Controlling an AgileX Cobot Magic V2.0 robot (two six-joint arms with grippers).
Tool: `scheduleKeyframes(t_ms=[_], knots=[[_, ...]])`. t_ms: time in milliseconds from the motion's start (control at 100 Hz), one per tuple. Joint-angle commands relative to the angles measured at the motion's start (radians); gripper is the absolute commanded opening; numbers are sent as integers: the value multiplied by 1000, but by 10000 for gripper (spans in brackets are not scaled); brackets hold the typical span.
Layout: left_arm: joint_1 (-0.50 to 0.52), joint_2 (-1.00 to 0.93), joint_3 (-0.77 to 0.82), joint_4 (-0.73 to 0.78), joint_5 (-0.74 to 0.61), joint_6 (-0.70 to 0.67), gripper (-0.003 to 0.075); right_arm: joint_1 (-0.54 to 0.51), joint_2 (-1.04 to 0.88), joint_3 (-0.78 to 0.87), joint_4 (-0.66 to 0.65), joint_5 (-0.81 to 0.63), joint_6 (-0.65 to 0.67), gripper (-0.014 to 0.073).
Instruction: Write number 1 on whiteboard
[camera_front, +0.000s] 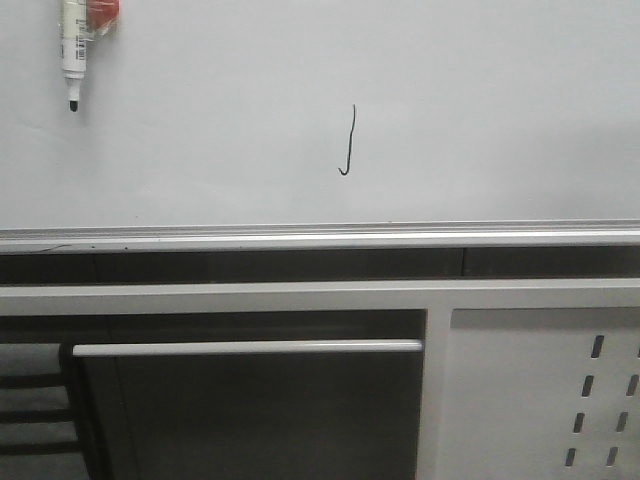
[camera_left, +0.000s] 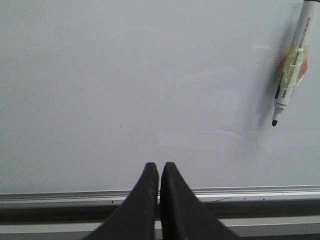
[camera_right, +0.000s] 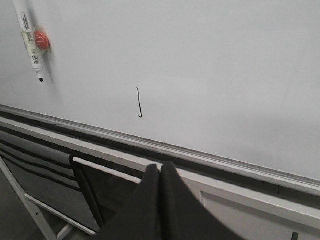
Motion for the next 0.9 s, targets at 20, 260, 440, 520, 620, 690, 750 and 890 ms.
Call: scheduleKeyframes(t_ms=[20,260,440,520,620,690,750,890], knots=[[-3,-23,42,-23,-64,-11,-20,-2,5,-24,-8,25,-3,-64],[-13,-23,42,-44,-64,-9,-20,-2,5,-24,-8,25,-3,-64],[-9,-23,40,-39,-64,-9,-20,-2,5,-24,-8,25,-3,-64],[-9,-23,40,-39,-62,-9,-20,-2,5,-24,-8,25,-3,-64],[-9,-23,40,-39,-62,-9,-20,-2,5,-24,-8,25,-3,-64],[-9,-23,40,-39,-62,-9,-20,-2,5,-24,-8,25,-3,-64],[-9,-23,40,-39,-62,-9,-20,-2,5,-24,-8,25,-3,-64],[-9,-23,40,-39,-62,-9,-20,-2,5,-24,-8,25,-3,-64]])
